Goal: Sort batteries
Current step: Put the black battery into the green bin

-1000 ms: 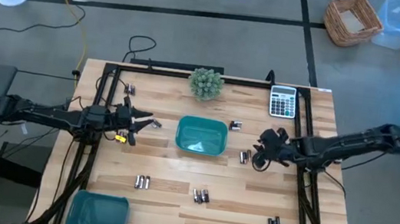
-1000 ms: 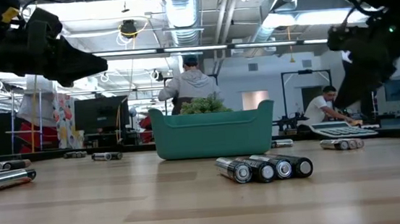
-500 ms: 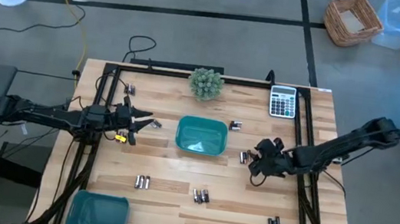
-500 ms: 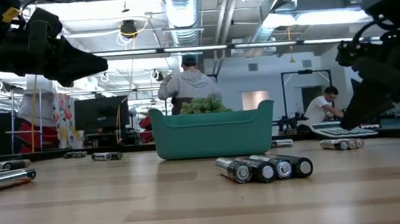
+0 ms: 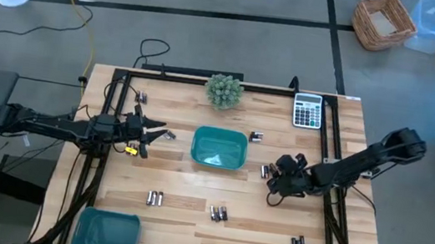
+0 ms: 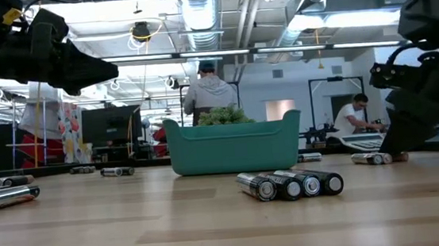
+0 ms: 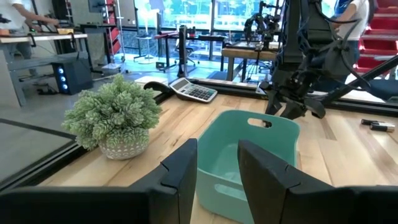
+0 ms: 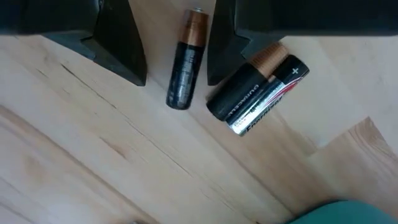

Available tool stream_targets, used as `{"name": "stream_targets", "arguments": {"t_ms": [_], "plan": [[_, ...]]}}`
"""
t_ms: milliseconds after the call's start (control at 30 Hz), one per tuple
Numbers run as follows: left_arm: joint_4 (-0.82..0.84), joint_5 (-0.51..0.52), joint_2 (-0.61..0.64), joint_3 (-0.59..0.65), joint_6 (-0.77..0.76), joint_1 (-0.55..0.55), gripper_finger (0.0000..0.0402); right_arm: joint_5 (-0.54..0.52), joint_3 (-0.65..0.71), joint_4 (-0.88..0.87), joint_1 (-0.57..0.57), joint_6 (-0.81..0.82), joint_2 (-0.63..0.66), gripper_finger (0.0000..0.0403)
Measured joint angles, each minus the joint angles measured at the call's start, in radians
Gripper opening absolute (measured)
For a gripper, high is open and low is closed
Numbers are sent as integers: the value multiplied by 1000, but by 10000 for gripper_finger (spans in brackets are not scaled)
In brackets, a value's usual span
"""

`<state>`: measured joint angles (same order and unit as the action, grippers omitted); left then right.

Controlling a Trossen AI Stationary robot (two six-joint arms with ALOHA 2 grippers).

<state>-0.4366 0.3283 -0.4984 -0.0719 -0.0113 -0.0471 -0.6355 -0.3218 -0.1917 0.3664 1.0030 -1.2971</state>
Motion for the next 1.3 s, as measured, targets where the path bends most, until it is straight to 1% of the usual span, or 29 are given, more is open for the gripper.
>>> {"name": "stream_targets", "arguments": {"t_ms": [133,233,300,500,567,767,867,1000,1100,1300], "plan": [[0,0,0,0,0,0,112,-10,-2,2,-2,14,-28,184],[1,0,0,0,0,0,112,-11,-3,2,-2,13,-39,163],[2,0,0,0,0,0,112,-11,-2,1,-2,14,-43,140],[4,0,0,0,0,0,112,-5,-3,-5,-19,18,-43,51],[5,0,0,0,0,0,112,0,-3,-6,-27,14,-43,31],[6,0,0,0,0,0,112,-3,-2,-5,-35,12,-44,28],[6,0,0,0,0,0,112,-24,0,-2,-27,10,-27,28],[5,0,0,0,0,0,112,-34,3,-15,-25,-12,19,26],[5,0,0,0,3,0,112,-62,4,-23,-25,-23,54,24],[5,0,0,0,2,0,112,-103,3,-2,-32,-109,139,32]]}}
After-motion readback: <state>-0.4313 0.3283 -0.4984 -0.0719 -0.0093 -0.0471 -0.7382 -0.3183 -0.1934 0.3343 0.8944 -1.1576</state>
